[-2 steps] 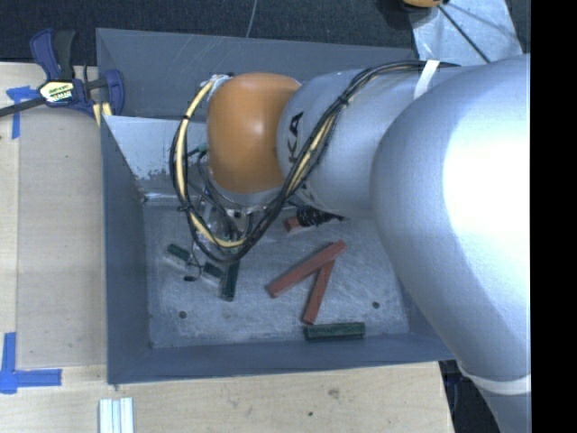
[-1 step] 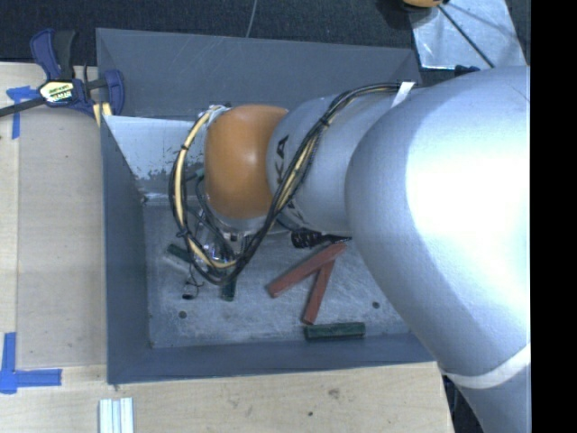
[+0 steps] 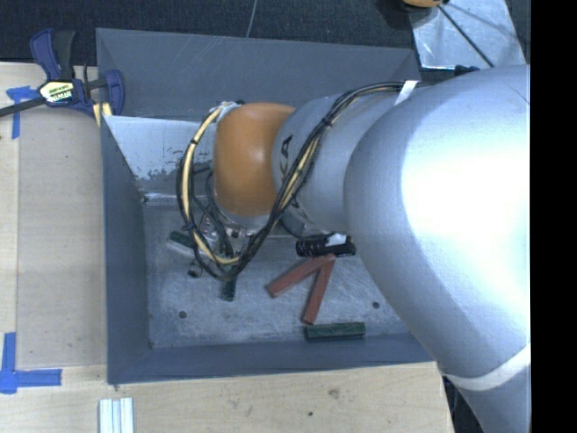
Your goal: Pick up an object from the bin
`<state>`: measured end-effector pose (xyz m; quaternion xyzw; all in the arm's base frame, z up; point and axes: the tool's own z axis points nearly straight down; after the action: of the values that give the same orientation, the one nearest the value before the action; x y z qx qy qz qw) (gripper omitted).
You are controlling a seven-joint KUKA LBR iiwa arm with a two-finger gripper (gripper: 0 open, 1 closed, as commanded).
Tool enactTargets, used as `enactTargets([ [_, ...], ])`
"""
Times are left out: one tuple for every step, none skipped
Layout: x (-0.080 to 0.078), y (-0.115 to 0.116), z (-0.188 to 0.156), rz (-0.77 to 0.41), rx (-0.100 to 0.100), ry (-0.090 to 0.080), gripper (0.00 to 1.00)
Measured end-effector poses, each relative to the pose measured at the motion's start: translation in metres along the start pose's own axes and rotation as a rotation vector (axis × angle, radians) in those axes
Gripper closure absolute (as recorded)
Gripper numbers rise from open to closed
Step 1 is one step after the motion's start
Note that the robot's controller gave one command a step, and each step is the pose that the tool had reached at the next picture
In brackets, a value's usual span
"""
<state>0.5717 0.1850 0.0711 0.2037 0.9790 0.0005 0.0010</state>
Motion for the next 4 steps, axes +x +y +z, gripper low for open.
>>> enactTargets([
  [0.000,0.000,0.000,0.000,0.000,0.000,1.00],
  [0.001,-0.001,-0.003,0.000,0.002,0.002,1.00],
  [0.002,-0.003,-0.022,0.001,0.007,0.008,1.00],
  [0.000,-0.001,-0.042,0.001,0.000,0.001,1.00],
])
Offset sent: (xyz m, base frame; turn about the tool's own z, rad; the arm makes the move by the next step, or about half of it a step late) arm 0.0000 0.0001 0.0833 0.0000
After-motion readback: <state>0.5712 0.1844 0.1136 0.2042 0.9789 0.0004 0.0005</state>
